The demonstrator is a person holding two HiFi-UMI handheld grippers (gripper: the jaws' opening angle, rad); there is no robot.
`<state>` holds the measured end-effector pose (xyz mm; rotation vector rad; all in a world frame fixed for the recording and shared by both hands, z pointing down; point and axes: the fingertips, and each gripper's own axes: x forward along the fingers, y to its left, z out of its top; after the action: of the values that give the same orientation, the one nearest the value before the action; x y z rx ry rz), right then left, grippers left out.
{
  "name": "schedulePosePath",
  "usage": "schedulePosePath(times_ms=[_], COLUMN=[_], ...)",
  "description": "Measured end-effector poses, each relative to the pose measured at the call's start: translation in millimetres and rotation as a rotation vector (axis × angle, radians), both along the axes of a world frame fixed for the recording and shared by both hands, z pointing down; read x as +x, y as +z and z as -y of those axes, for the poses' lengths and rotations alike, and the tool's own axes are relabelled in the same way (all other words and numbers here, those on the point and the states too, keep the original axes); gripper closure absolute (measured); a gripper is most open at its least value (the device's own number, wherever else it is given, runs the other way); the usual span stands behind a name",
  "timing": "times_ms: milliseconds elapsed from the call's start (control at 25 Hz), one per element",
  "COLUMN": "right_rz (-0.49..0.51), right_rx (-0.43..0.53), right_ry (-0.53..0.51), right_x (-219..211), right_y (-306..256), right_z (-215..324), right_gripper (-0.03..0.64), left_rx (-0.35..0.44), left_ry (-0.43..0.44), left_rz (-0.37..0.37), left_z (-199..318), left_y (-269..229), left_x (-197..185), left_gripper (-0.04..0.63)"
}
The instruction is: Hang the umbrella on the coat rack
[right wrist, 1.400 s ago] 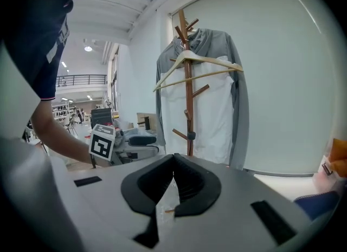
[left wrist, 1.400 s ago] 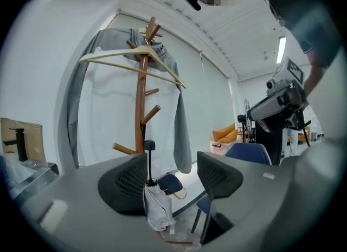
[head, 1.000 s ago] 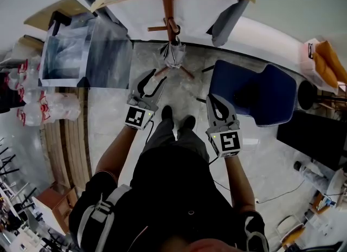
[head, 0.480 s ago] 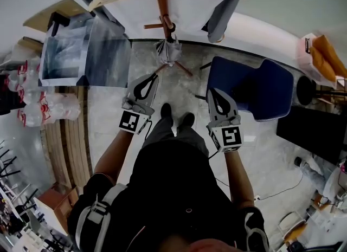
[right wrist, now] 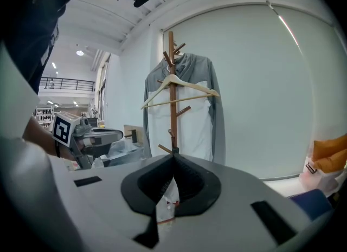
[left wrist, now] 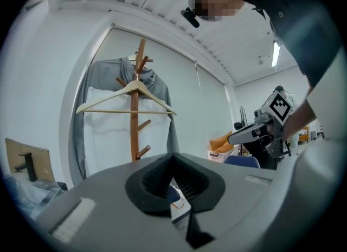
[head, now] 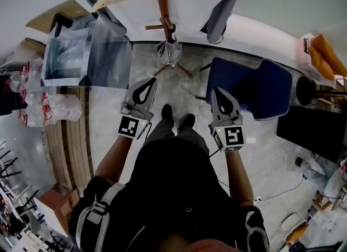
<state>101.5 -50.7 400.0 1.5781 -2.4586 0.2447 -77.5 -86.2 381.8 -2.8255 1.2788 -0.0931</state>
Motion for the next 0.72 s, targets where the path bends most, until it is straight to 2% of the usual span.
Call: schedulePosePath(times_ms=[720], right_rz=[-0.013], right_rx=[0.068], right_ry=[0.094], right_x=[25], right_y=[-24], right_z=[-16], right_gripper=[0.617], left_rx=[0.050], left_ry=[-0.130], left_rz=[0.022], left_z=[-10], left_y=[-30], left_x=[-24], left_gripper=[0.597])
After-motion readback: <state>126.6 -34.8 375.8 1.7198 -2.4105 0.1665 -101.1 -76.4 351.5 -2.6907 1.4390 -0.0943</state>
